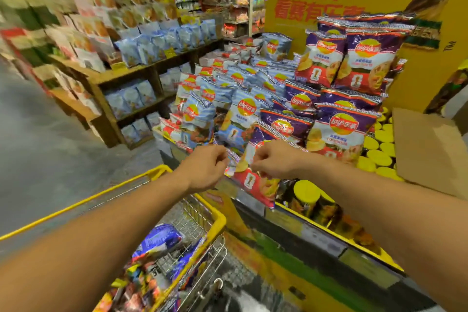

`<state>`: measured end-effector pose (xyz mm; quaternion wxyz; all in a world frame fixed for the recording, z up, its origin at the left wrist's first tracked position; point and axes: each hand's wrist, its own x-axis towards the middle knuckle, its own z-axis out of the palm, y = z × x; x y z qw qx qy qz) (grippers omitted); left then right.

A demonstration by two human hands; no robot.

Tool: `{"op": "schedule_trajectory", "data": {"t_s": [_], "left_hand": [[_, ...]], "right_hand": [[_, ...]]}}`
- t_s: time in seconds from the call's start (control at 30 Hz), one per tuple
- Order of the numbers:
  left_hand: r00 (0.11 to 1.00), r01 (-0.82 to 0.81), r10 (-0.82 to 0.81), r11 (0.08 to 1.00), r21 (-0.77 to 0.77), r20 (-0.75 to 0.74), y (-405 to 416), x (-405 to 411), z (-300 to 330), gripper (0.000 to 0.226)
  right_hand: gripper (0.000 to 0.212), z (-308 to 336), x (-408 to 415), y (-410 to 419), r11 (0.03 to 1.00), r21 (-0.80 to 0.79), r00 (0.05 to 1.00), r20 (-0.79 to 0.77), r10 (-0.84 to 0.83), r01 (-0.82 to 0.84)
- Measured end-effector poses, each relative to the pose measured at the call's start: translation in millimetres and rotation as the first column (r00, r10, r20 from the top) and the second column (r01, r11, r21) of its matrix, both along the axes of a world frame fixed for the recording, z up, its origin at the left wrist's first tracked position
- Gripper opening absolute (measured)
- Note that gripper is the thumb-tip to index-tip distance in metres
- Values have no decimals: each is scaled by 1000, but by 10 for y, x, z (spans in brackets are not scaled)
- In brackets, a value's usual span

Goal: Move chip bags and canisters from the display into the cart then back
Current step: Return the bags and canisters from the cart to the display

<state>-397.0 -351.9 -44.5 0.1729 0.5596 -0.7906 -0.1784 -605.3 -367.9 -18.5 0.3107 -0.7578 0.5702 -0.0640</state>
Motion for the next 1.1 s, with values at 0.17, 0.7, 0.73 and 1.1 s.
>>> {"op": "schedule_trajectory", "data": {"t_s": [0.17,0.7,0.73,1.1], "left_hand": [[997,-72,71,997,7,37,377,735,-6,13],[922,-384,356,890,245,155,1731,2890,-803,14],[913,-405,371,873,273,167,1814,2988,-882,13],[836,-528,520,676,514,174,2440,3291,-2090,21]], "right_hand": [[28,-21,716,166,997,3,997,-16,75,-75],[23,-819,2890,800,911,253,944,33,329,-326],[21,-907,2999,830,896,279,935,26,353,-346],[27,-2091,3720,1027,746,499,840,-63,539,-441]]}}
